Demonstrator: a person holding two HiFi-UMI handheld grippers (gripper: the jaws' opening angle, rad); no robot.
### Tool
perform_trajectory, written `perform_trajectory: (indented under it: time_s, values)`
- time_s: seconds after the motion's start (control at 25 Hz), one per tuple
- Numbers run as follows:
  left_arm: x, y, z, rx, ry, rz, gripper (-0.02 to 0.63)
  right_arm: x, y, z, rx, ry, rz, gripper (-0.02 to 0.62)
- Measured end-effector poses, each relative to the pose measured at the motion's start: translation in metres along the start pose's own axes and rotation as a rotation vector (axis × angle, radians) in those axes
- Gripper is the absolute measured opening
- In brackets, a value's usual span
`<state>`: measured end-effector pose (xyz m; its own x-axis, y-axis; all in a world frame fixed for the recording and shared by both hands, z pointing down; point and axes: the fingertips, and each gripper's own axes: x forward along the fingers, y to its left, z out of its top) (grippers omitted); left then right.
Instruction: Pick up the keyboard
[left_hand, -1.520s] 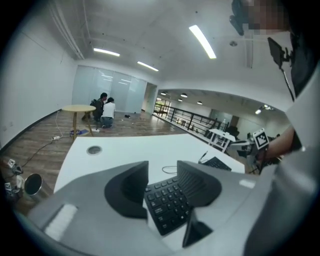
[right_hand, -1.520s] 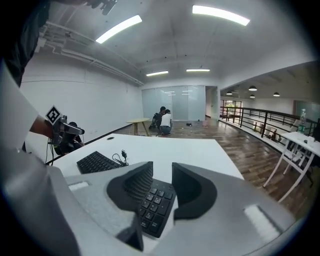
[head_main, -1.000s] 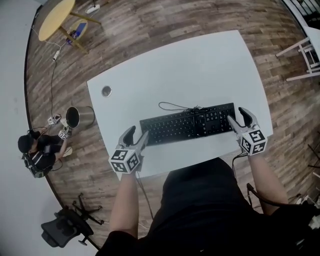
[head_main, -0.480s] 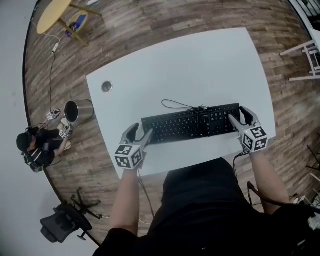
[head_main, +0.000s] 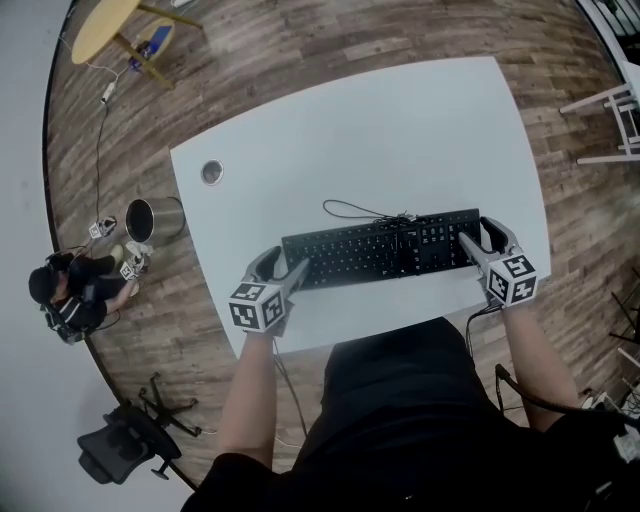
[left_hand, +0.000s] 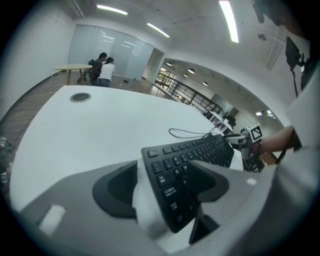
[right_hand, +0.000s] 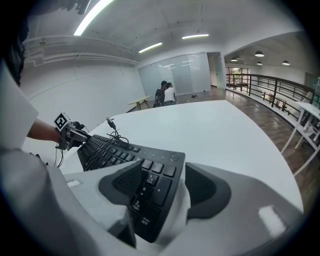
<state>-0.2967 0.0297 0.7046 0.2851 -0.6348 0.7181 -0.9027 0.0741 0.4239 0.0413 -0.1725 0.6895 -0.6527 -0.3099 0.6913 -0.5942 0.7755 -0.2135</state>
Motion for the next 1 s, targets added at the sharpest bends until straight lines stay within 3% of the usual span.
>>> perform_trajectory:
  time_s: [0.32,0.52,0.68,0.88,1.0]
  values:
    - [0.0031,-0.0007,-0.0012,-0.022,0.012,0.006,0.330,0.0031,0.0000,-0.0023,0.054,0.001,0.039,0.268]
    - [0.0049,-0.0067,0.0005,-0.061,0.014,-0.018,0.336,0.0067,0.0036,-0.0039,0.144,0.001,0.106,0.267]
    - [0.0053,-0.0079,0.0015,-0.093,0.014,-0.006,0.335,0.0083,0.0052,-0.0032,0.141,0.009,0.128,0.265]
    - [0.0004,-0.0028,0.0031,-0.154,-0.019,-0.005,0.217,0.0078,0.0069,-0.0045,0.140,0.015,0.127,0.259]
    - [-0.0044,0.0003,0.0062,-0.164,-0.050,0.022,0.216,0.0085,0.0081,-0.0038,0.127,0.009,0.129,0.258]
